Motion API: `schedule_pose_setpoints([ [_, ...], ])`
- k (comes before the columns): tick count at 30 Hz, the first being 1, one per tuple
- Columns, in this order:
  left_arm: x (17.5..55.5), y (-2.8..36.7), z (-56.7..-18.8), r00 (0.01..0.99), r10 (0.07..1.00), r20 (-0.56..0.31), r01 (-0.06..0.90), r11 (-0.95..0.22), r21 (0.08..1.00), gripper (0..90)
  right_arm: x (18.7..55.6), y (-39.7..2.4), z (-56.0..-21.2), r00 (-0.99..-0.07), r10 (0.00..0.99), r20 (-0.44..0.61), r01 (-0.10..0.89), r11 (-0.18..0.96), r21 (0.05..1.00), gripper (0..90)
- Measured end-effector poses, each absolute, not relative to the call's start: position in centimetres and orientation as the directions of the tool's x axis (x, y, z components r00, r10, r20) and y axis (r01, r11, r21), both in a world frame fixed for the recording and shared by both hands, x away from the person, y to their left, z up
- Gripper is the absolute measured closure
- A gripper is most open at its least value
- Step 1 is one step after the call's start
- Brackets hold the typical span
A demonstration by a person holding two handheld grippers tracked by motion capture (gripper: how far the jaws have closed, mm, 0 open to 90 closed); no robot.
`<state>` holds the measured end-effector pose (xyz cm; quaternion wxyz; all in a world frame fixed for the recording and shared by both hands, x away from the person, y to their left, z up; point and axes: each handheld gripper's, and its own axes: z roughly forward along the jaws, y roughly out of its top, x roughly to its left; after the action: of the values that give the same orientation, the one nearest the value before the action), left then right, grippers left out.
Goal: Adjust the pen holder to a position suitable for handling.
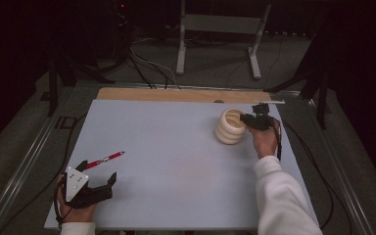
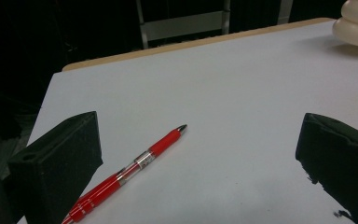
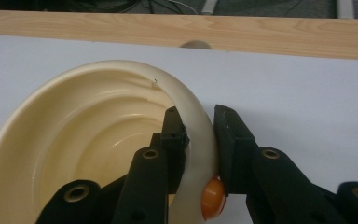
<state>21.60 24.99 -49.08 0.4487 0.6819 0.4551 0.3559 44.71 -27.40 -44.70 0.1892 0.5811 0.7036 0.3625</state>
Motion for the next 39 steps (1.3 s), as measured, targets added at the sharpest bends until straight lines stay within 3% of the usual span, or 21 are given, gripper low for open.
schedule_pose_setpoints([
  [16,21.7,24.9,-49.1,0.334,0.939,0.083,0.303,-0.191,0.934,0.8,43.4,-22.0,-44.1,-0.423,0.893,0.155,0.658,0.185,0.730,75.5],
  [31,21.6,24.9,-49.1,0.336,0.938,0.090,0.301,-0.198,0.933,0.8,40.0,-12.3,-43.6,-0.652,0.748,0.127,0.575,0.378,0.726,75.6],
  [39,21.6,24.9,-49.1,0.335,0.938,0.093,0.299,-0.199,0.933,0.8,39.1,-8.4,-44.2,-0.693,0.710,0.125,0.555,0.414,0.722,75.6],
])
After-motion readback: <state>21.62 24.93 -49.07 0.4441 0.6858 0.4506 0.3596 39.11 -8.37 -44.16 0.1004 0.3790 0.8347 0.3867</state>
